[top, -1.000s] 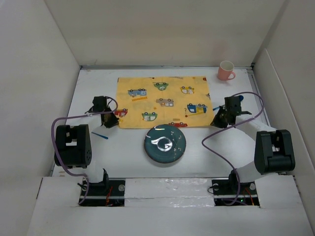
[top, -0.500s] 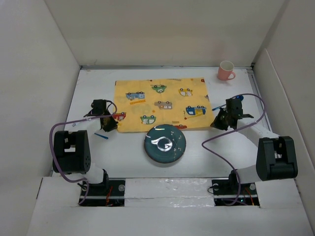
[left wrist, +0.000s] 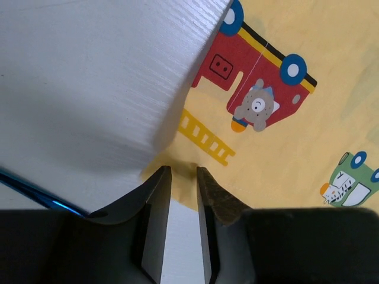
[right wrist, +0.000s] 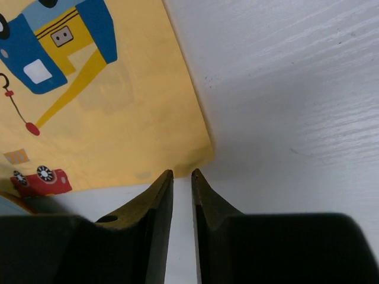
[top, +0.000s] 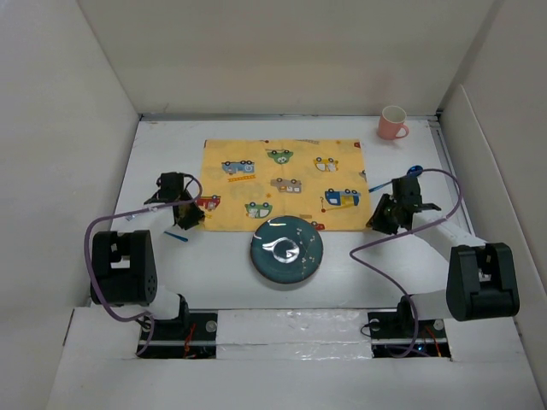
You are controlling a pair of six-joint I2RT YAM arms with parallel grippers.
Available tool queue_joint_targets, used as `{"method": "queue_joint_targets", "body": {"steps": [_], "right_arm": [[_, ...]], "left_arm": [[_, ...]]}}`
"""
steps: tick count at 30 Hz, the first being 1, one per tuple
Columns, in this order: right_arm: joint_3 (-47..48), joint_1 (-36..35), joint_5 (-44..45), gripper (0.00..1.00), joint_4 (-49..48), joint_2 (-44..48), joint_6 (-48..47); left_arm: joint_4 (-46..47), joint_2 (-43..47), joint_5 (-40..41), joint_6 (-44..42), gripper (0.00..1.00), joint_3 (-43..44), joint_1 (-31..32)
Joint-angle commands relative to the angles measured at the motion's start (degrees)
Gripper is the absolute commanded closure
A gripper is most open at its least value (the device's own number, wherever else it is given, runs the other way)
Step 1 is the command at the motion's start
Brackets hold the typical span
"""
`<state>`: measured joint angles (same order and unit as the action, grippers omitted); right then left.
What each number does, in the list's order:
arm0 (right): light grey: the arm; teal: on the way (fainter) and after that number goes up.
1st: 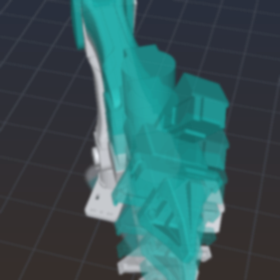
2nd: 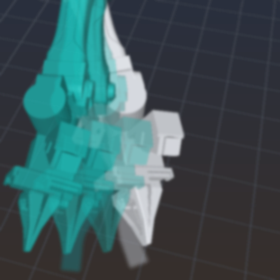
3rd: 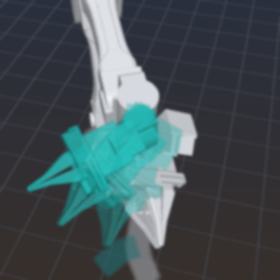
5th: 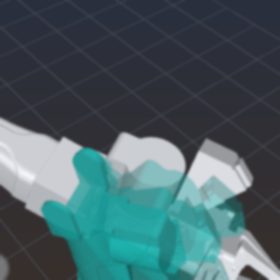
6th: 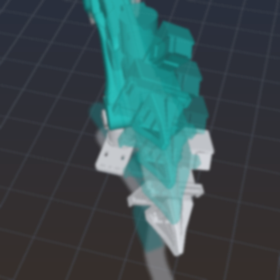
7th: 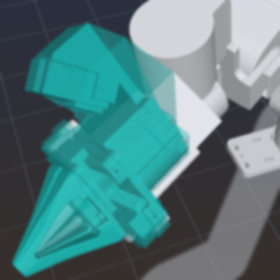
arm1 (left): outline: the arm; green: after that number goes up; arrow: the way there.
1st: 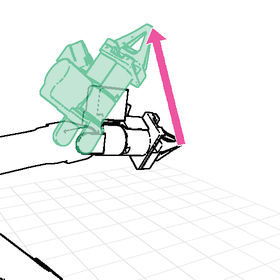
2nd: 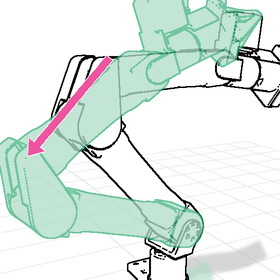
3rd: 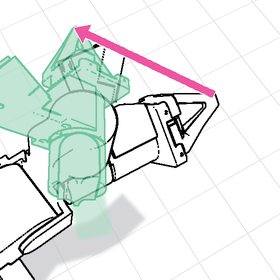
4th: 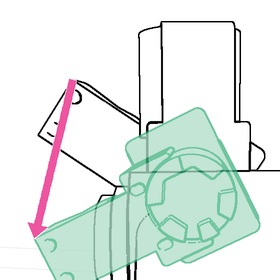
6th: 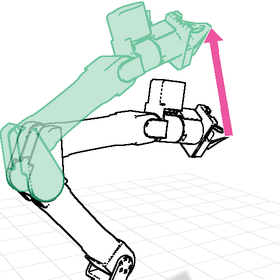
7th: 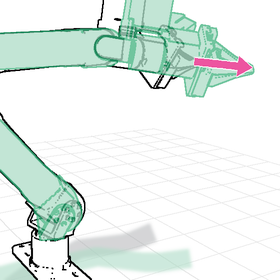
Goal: Set the dinner table for one person
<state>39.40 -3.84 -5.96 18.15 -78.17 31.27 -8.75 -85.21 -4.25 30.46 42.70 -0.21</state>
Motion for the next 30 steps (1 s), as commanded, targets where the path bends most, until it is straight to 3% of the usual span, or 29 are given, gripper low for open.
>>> {"method": "queue_joint_targets", "body": {"steps": [1, 5, 7, 9, 11, 12, 13, 16, 18, 19, 22, 25, 26, 29, 30], "right_arm": [[3.2, -0.4, 2.6, 0.67, 2.2, 1.4, -1.4], [8.2, -0.4, 2.5, 0.52, 6.9, 4.4, -3.1], [10.7, -1.6, 1.8, 0.46, 10.0, 7.9, -3.6], [11.2, -3.1, -0.9, 0.45, 11.0, 11.0, -4.9], [9.7, -4.5, -4.8, 0.85, 10.2, 15.7, -5.7], [7.0, -6.3, -10.3, 1.0, 8.3, 18.2, -6.0], [7.0, -7.3, -13.8, 1.0, 6.4, 19.4, -5.8], [-1.9, -12.7, -20.7, 1.0, -1.6, 21.0, -1.0], [-7.1, -15.6, -20.1, 0.8, -4.6, 20.6, 2.8], [-8.5, -16.7, -20.1, 0.55, -8.4, 20.4, 4.2], [-11.9, -21.1, -20.5, 0.34, -15.4, 18.3, 7.9], [-11.9, -24.3, -20.1, 0.33, -17.6, 13.6, 9.0], [-11.5, -25.0, -19.5, 0.33, -17.6, 12.1, 9.7], [-12.9, -26.8, -18.3, 0.35, -23.1, 7.9, 11.1], [-13.6, -26.8, -18.6, 0.35, -24.7, 6.6, 12.6]], "left_arm": [[-1.8, 4.3, 1.3, -0.4, 0.78, -0.7, -0.1], [-5.2, 10.4, 1.5, -0.1, 0.6, 2.7, -0.1], [-6.4, 12.9, 1.8, -0.4, 0.58, 4.8, -0.1], [-7.6, 16.6, 0.2, -0.8, 0.64, 8.4, -0.1], [-6.7, 19.4, -2.8, -1.8, 0.84, 10.9, -0.1], [-5.8, 21.9, -6.7, -2.1, 0.92, 11.5, -0.1], [-5.8, 23.2, -9.0, -2.1, 1.0, 12.1, -0.1], [-3.6, 26.7, -18.2, -1.7, 1.0, 13.1, 0.6], [-3.8, 27.3, -20.4, -1.4, 1.0, 14.2, 2.5], [-3.0, 27.6, -21.3, -1.4, 1.0, 14.2, 3.5], [-0.7, 27.6, -25.1, -2.1, 1.0, 13.9, 5.0], [2.2, 26.9, -29.7, -6.9, 1.0, 14.1, 5.0], [2.5, 25.7, -30.8, -8.8, 0.72, 14.0, 5.0], [1.5, 25.1, -30.0, -14.4, 0.66, 15.0, 5.5], [1.2, 25.0, -24.0, -15.2, 0.65, 15.4, 9.3]]}}
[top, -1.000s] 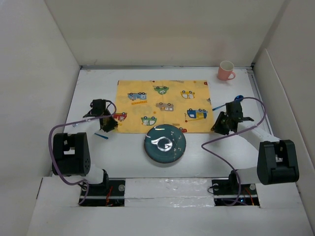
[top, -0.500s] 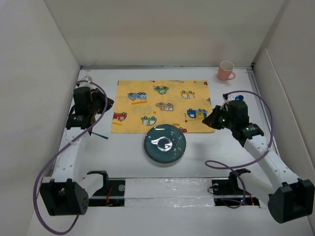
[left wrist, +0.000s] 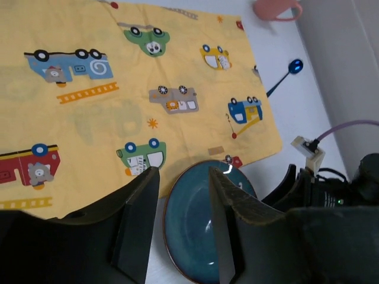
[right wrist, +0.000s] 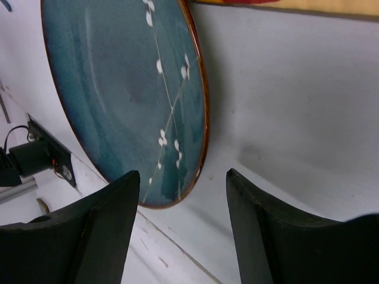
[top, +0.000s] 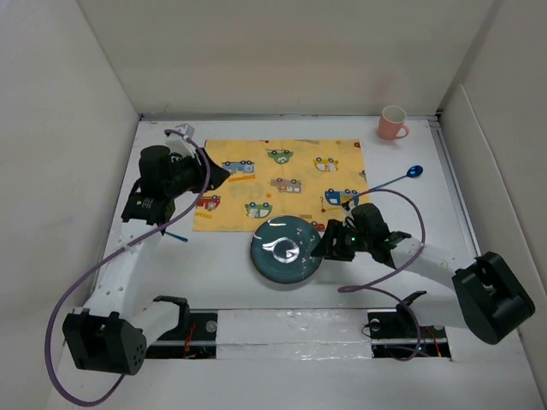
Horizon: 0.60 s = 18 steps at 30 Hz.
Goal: Set the dinner table for one person
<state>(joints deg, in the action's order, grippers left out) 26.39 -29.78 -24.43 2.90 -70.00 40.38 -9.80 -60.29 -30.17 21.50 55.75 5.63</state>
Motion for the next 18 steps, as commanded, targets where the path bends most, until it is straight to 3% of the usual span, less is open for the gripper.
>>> {"method": "queue_joint_targets", "body": {"steps": [1, 3, 8, 11, 12, 14, 18], "right_arm": [[-1.5, -0.9, -0.4, 0.38, -12.4, -4.0, 4.3], [-2.0, -0.9, 1.2, 0.41, -14.4, -6.3, 5.9], [-2.2, -0.9, 2.7, 0.54, -18.6, -12.0, 6.9], [-2.1, -1.4, 2.6, 0.73, -20.0, -13.6, 7.5], [-2.1, -1.4, 2.5, 0.86, -20.1, -13.6, 7.5], [-2.2, -1.4, 1.8, 1.0, -19.3, -11.8, 6.7], [1.5, -2.0, -0.6, 1.0, -5.1, -1.7, 2.4]], "left_arm": [[1.0, -0.4, 5.8, -8.0, 0.64, 3.1, 5.9], [-0.6, -2.5, 13.4, -8.7, 0.64, 5.9, 12.2], [-1.2, -2.2, 20.3, -6.3, 0.64, 10.5, 20.0], [-2.1, -1.2, 22.3, -4.5, 0.64, 12.7, 21.9], [-2.2, -0.9, 22.8, -4.0, 0.64, 13.2, 21.9], [-3.4, -0.1, 25.8, -3.5, 0.61, 14.8, 21.9], [-9.3, -0.1, 36.6, -2.8, 0.59, 19.3, 21.9]]}}
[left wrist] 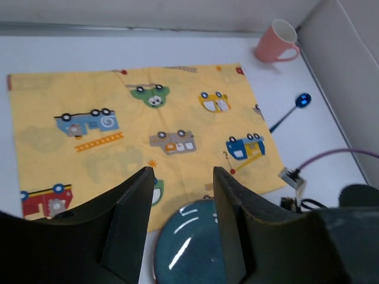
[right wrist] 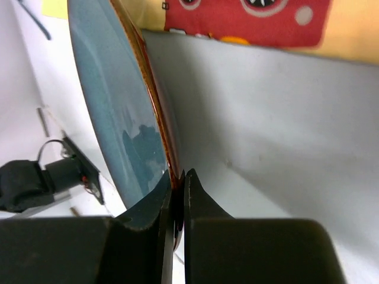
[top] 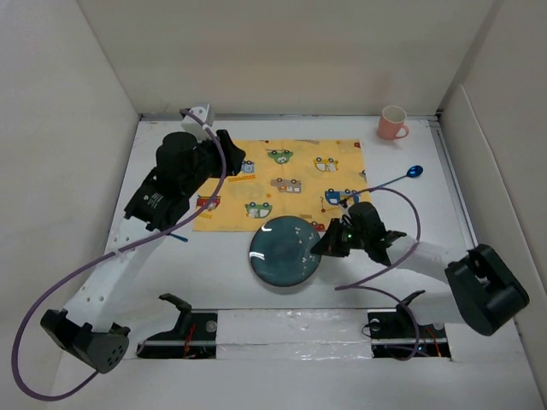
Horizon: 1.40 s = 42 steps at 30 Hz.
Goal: Set the dinner table for one person
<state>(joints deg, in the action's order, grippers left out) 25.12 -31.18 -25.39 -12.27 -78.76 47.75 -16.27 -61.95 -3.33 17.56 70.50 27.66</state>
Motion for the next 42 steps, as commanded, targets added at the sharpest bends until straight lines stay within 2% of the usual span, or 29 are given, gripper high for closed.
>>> {"method": "queue_joint_targets", "body": {"steps": [1, 4, 5, 7, 8, 9, 10, 13, 17, 21, 24, 26, 27, 29, 31, 33, 42], "right_arm": [[6.6, -0.6, 0.5, 1.0, 14.3, 9.5, -6.1], [14.6, 1.7, 1.0, 1.0, 19.6, 14.7, -8.5], [16.9, 3.2, -0.2, 1.0, 19.7, 14.4, -8.7], [21.2, 6.3, -4.0, 1.0, 19.3, 10.5, -8.9], [27.9, 7.6, -5.8, 1.0, 19.3, 6.6, -9.1], [28.0, 8.1, -5.8, 1.0, 19.3, 4.3, -9.1], [32.3, 8.2, -6.1, 1.0, 19.2, 2.3, -9.3], [37.6, 10.2, -6.4, 1.0, 17.6, -5.8, -9.0], [45.8, 12.2, -9.3, 1.0, 13.2, -14.5, -5.6], [52.3, 12.2, -9.4, 1.0, 13.5, -21.3, -4.5], [55.0, 12.2, -8.5, 1.0, 13.6, -24.9, -4.0], [55.6, 12.2, -7.7, 1.0, 13.5, -26.2, -3.7], [55.7, 12.2, -7.7, 1.0, 13.4, -27.1, -3.6], [56.0, 12.2, -7.7, 1.0, 13.0, -28.0, -3.4], [56.4, 12.7, -7.7, 1.0, 13.1, -29.3, -3.4], [56.7, 13.3, -7.7, 1.0, 12.8, -30.8, -3.0], [55.2, 14.4, -8.0, 1.0, 10.9, -35.1, -3.4]], "left_arm": [[-5.1, 1.6, 12.3, 1.2, 0.58, 5.3, -0.2], [-9.2, -0.2, 23.4, 0.3, 0.57, 7.8, -0.2], [-9.5, -1.3, 27.7, -0.4, 0.56, 7.6, -0.2], [-9.3, -2.4, 30.3, -3.0, 0.54, 6.8, -0.2], [-8.3, -3.3, 30.4, -4.9, 0.48, 5.2, -0.2], [-7.9, -3.3, 30.4, -5.4, 0.48, 5.2, -0.2], [-7.3, -3.4, 29.0, -5.8, 0.44, 4.0, -0.2], [-3.1, -1.5, 25.0, -6.5, 0.36, 1.8, -0.2], [0.4, -0.8, 23.0, -9.7, 0.31, 1.3, -0.2], [4.3, 0.7, 22.4, -13.9, 0.29, 0.1, -0.2], [8.3, 2.3, 18.0, -18.9, 0.28, -3.3, -0.2], [9.2, 3.0, 16.2, -19.2, 0.27, -6.2, -0.2], [10.0, 3.1, 15.6, -20.8, 0.27, -6.9, 1.4], [10.4, 2.3, 17.9, -21.3, 0.26, -7.6, 3.4], [9.3, 1.1, 19.5, -20.0, 0.26, -6.2, 3.5], [9.8, 0.3, 17.6, -18.5, 0.26, -5.2, 3.5], [9.9, -2.7, 15.1, -14.8, 0.26, -7.1, 3.5]]}}
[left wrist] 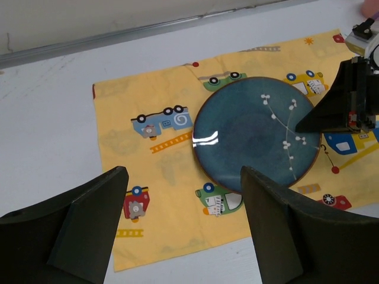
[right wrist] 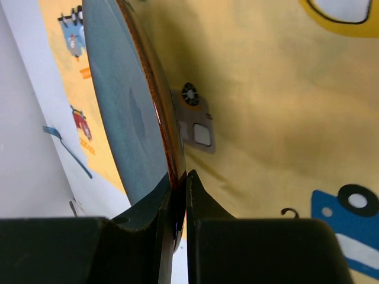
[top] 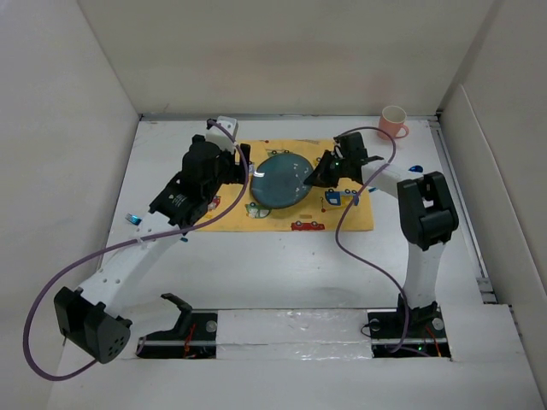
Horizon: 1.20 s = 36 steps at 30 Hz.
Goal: Set the dinner table for one person
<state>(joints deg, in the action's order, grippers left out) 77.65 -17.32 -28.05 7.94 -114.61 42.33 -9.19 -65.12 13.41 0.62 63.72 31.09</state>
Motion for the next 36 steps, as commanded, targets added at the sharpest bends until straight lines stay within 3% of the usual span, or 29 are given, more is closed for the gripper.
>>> {"method": "queue_joint_targets", "body": {"steps": [1, 3, 4, 7, 11, 16, 20, 21, 23, 24, 26, 27, 30, 31, 32, 35, 36], "right_arm": [[2.3, 0.5, -5.3, 1.0, -9.4, 0.0, 1.7], [1.4, 0.5, -5.1, 0.92, -8.3, -0.6, 0.7], [1.0, 0.5, -4.6, 0.82, -6.0, -0.9, -0.7], [-0.6, 1.1, -3.1, 0.65, -3.7, -0.7, -2.9], [-0.8, 1.6, 0.2, 0.52, 1.3, 1.4, -7.2], [0.5, 2.3, -1.4, 0.42, 5.0, 2.9, -10.6], [1.4, 3.6, 0.7, 0.4, 10.9, 4.6, -15.4], [1.3, 3.6, 1.2, 0.4, 11.7, 5.2, -17.0], [0.8, 4.5, 2.5, 0.42, 13.5, 7.0, -17.7], [0.4, 5.5, 2.7, 0.44, 13.7, 8.1, -17.4], [-0.1, 7.6, 2.8, 0.52, 13.6, 11.2, -16.8], [-0.1, 8.2, 2.8, 0.55, 13.6, 12.2, -16.1], [2.5, 10.3, 4.8, 0.78, 14.8, 15.0, -16.0], [3.4, 10.8, 7.4, 0.95, 15.3, 15.5, -16.0], [4.4, 11.9, 9.1, 1.0, 15.8, 15.7, -15.6], [9.4, 14.2, 17.3, 1.0, 16.7, 15.6, -14.2], [12.1, 16.2, 21.9, 1.0, 16.5, 14.4, -13.2]], "left_arm": [[2.9, 0.2, -1.7, 2.8, 0.26, -0.7, 0.0], [2.8, -0.2, -1.8, 3.7, 0.26, -1.3, 0.0], [2.8, -0.4, -1.9, 4.0, 0.27, -1.6, 0.0], [3.0, -0.4, -1.9, 5.6, 0.27, -2.6, 0.0], [3.0, -1.3, -2.3, 8.7, 0.34, -3.1, 0.0], [2.0, -2.2, -4.3, 9.9, 0.42, -3.3, 0.0], [0.6, -1.8, -5.1, 10.8, 0.59, -2.5, 0.0], [0.2, -1.8, -5.8, 10.9, 0.67, -1.7, 0.0], [-1.3, -2.3, -6.9, 11.7, 0.79, -0.3, 0.0], [-2.1, -2.4, -8.6, 11.9, 0.9, 1.4, 0.0], [-4.2, -2.5, -10.1, 12.6, 0.99, 3.0, 0.0], [-4.7, -1.9, -11.5, 12.8, 1.0, 3.7, 0.0], [-5.7, 0.0, -13.1, 13.1, 1.0, 3.3, 0.0], [-6.4, 0.5, -13.1, 13.0, 1.0, 3.2, 0.0], [-6.8, 1.0, -15.1, 12.9, 1.0, 3.1, 0.0], [-7.2, 3.6, -13.9, 12.7, 1.0, 1.3, 2.6], [-7.2, 4.3, -9.6, 11.4, 1.0, 0.0, 7.8]]}}
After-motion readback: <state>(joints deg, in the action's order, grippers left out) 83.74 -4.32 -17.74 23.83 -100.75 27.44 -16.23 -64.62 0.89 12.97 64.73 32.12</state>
